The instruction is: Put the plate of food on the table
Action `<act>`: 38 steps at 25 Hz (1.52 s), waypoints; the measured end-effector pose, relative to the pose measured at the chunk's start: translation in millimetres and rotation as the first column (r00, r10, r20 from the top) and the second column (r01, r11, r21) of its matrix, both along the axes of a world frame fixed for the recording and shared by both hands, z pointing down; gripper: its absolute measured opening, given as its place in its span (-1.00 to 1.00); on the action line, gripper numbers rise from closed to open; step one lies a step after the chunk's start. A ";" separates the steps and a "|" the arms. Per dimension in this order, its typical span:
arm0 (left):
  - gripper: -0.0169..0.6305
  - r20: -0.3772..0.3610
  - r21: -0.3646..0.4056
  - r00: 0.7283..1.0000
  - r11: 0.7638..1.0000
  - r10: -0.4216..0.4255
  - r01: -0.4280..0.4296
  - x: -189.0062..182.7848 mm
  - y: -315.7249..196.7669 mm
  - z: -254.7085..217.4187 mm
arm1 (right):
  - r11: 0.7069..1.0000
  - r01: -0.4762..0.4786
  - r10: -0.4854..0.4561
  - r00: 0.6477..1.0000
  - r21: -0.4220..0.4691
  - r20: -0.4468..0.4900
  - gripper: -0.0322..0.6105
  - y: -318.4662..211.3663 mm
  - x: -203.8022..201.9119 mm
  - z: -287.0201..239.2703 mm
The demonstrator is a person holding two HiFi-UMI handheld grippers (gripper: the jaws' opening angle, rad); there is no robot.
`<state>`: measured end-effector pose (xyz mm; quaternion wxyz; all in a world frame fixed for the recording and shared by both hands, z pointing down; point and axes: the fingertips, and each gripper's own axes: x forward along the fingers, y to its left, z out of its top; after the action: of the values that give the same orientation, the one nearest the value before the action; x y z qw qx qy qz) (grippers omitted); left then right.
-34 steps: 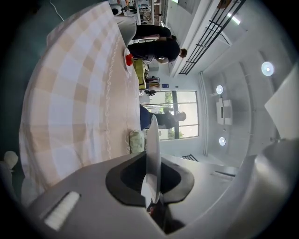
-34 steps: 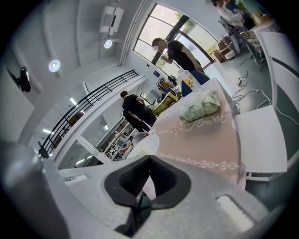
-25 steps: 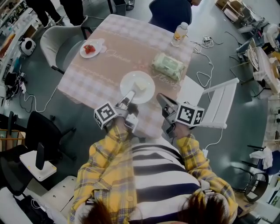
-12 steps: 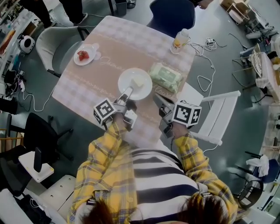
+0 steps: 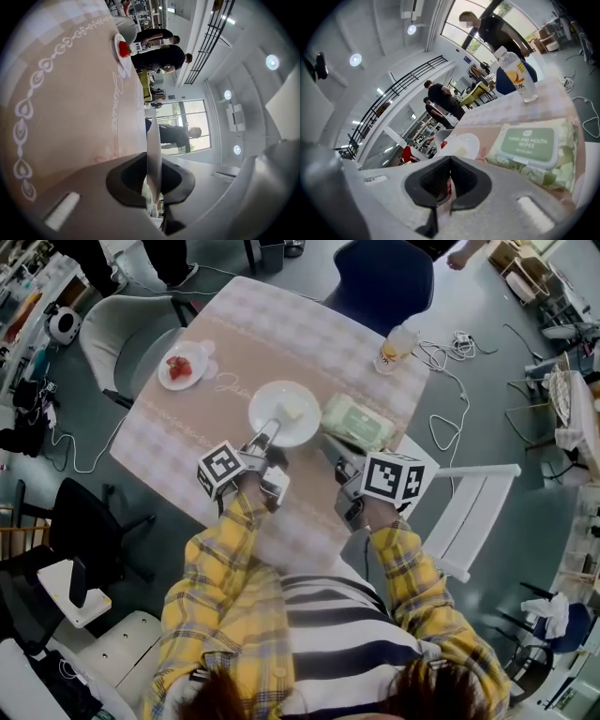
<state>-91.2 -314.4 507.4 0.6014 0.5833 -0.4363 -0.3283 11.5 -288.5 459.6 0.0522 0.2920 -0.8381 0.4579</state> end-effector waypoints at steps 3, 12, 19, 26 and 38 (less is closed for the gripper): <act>-0.94 0.020 -0.003 1.000 1.000 -0.013 0.013 -7.3 -16.8 4.2 | 1.000 0.014 -0.014 1.000 0.005 -0.023 -0.91 -15.0 -6.3 7.3; -0.94 0.021 -0.017 0.999 0.999 -0.033 0.034 -11.9 -67.7 22.1 | 0.998 0.045 -0.045 0.999 -0.051 -0.010 -0.91 -31.7 -27.5 23.4; -0.94 0.065 -0.059 0.998 0.998 -0.011 0.015 -5.6 -92.2 35.6 | 0.999 0.008 -0.014 0.991 -0.048 -0.131 -0.91 -50.4 -30.5 42.1; -0.94 0.064 -0.082 0.997 0.996 -0.034 0.040 -8.0 -119.8 42.0 | 0.999 0.010 -0.016 0.985 -0.033 -0.171 -0.91 -54.2 -35.0 48.0; -0.93 0.166 -0.135 0.986 0.991 0.017 0.005 4.0 -150.2 46.5 | 0.998 -0.006 -0.008 0.978 -0.068 -0.207 -0.91 -59.0 -31.2 61.4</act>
<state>-87.2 -464.6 553.9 0.6017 0.5680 -0.5047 -0.2461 -19.6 -347.4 521.0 0.1492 0.3355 -0.8123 0.4532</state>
